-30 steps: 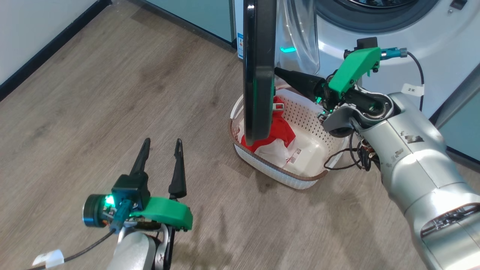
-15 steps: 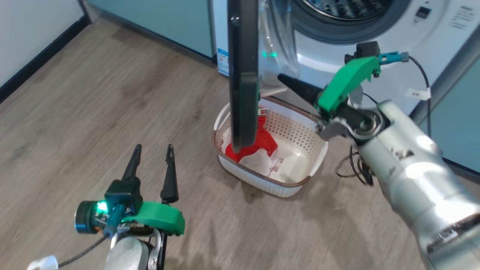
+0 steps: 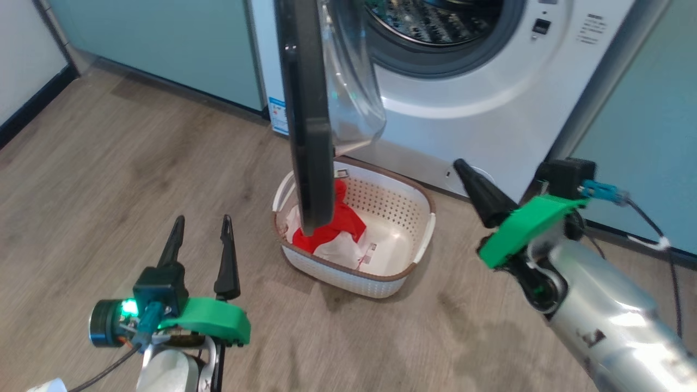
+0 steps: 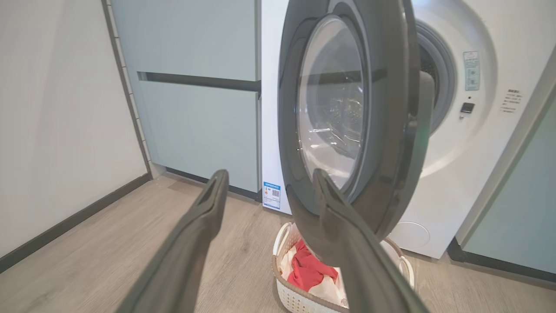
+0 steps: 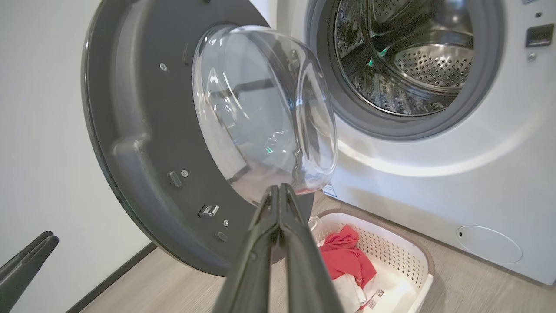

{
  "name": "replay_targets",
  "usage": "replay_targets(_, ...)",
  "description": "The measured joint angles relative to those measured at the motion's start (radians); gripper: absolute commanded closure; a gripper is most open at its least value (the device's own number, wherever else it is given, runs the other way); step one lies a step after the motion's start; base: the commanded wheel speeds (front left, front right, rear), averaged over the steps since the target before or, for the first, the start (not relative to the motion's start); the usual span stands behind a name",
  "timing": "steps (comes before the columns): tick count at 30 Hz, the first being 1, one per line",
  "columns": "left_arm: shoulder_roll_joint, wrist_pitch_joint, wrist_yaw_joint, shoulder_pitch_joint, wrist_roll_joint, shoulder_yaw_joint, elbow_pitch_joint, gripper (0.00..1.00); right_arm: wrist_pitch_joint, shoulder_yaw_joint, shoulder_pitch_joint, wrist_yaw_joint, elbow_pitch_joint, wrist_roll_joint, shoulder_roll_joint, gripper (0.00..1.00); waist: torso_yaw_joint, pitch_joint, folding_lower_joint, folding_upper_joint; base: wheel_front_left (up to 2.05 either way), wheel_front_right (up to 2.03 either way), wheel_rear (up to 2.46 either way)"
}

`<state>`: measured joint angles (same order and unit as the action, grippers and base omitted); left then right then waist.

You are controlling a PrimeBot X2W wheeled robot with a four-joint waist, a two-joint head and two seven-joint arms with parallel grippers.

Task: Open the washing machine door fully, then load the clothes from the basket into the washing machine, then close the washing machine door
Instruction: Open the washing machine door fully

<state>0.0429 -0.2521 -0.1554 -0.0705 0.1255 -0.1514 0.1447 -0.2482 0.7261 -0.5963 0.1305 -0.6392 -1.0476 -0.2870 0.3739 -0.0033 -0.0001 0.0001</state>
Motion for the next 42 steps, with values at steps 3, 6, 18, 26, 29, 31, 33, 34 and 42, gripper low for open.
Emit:
replay_targets(3, 0.000, 0.000, 0.004, 0.008, -0.003, 0.012, -0.001, 0.00, 0.000, -0.216, 0.088, 0.000, 0.088, 0.135, 0.022, 1.00, -0.023, 0.001, 0.0000, 0.0000, 0.00, 0.00, 0.00)
replay_targets(6, 0.000, 0.000, 0.007, 0.009, -0.003, 0.024, -0.002, 0.00, -0.004, -0.408, 0.195, 0.000, 0.199, 0.301, 0.085, 1.00, -0.042, 0.008, 0.0000, 0.0000, 0.00, 0.00, 0.00)
replay_targets(18, -0.001, 0.000, 0.013, 0.009, -0.002, 0.040, -0.002, 0.00, -0.004, -0.582, 0.458, 0.000, 0.390, 0.577, 0.225, 1.00, -0.082, 0.023, 0.0000, 0.0000, 0.00, 0.00, 0.00)
replay_targets(26, -0.001, 0.000, 0.021, 0.009, -0.002, 0.039, -0.001, 0.00, -0.004, -0.587, 0.487, 0.000, 0.397, 0.612, 0.230, 1.00, -0.086, 0.030, 0.0000, 0.0000, 0.00, 0.00, 0.00)
replay_targets(29, -0.001, 0.000, 0.022, 0.009, -0.002, 0.038, -0.001, 0.00, -0.004, -0.592, 0.486, 0.000, 0.393, 0.613, 0.230, 1.00, -0.086, 0.030, 0.0000, 0.0000, 0.00, 0.00, 0.00)
replay_targets(31, -0.001, 0.000, 0.029, 0.009, -0.002, 0.037, -0.001, 0.00, -0.004, -0.608, 0.486, 0.000, 0.373, 0.619, 0.232, 0.79, -0.087, 0.029, 0.0000, 0.0000, 0.00, 0.00, 0.00)
replay_targets(33, -0.001, 0.000, 0.029, 0.010, -0.002, 0.036, -0.001, 0.00, -0.004, -0.619, 0.486, 0.000, 0.358, 0.617, 0.231, 0.28, -0.087, 0.028, 0.0000, 0.0000, 0.00, 0.00, 0.00)
replay_targets(34, -0.001, 0.000, 0.029, 0.010, -0.002, 0.034, -0.001, 0.00, -0.004, -0.621, 0.486, 0.000, 0.356, 0.617, 0.231, 0.00, -0.087, 0.027, 0.0000, 0.0000, 0.00, 0.00, 0.00)
replay_targets(42, -0.001, 0.000, 0.030, 0.011, 0.008, 0.028, -0.001, 0.00, -0.004, -0.621, 0.486, 0.000, 0.350, 0.617, 0.232, 0.00, -0.087, 0.022, 0.0000, 0.0000, 0.00, 0.00, 0.00)
